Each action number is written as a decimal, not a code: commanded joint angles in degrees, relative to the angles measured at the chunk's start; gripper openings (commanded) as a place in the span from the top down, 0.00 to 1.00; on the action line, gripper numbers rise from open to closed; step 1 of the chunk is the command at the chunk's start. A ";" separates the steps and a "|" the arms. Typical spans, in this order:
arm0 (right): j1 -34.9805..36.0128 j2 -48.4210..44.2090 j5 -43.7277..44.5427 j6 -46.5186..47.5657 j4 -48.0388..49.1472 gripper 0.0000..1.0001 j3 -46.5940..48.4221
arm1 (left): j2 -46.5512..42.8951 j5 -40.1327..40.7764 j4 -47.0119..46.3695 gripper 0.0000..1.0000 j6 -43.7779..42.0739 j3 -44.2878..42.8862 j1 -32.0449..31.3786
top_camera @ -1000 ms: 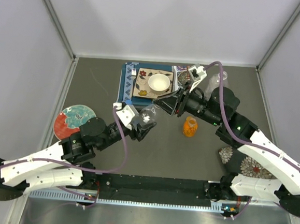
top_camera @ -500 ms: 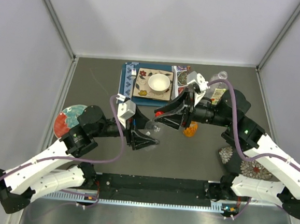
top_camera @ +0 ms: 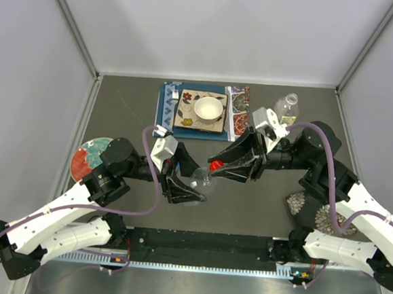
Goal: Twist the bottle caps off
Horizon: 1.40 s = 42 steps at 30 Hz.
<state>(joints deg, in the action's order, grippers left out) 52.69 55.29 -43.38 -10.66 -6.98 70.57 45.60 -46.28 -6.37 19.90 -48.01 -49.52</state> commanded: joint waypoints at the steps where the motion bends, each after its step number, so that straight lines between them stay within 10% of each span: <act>1: -0.04 -1.59 -9.87 4.84 -5.39 1.00 0.63 | -0.52 0.49 -5.58 0.98 2.25 -2.00 1.00; 9: -0.04 -2.46 -2.02 6.62 -8.05 0.98 0.98 | -0.43 1.62 -3.74 1.00 0.67 -2.18 1.00; 11: -0.04 -3.08 2.40 5.04 -7.61 0.58 1.67 | -0.52 2.86 -1.21 0.99 -1.43 -2.87 1.00; 18: -0.04 -2.21 16.90 -0.94 -6.20 0.20 5.90 | 0.01 5.94 2.94 0.99 -5.66 -4.72 1.00; 27: -0.04 0.61 38.16 -16.84 -8.04 0.13 10.47 | 0.54 23.46 9.00 0.97 -13.21 -7.10 -0.40; 33: 0.05 4.21 43.19 -25.20 -11.73 0.10 12.40 | 0.71 48.68 9.89 0.98 -19.64 -6.66 -6.72; 42: 0.05 8.34 47.15 -26.26 -14.02 0.10 13.46 | 3.53 64.82 9.18 0.99 -27.11 -6.31 -14.20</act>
<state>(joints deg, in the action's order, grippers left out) 52.64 62.94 1.19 -35.20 -20.69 80.79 48.71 8.82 4.97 -3.33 -52.71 -62.65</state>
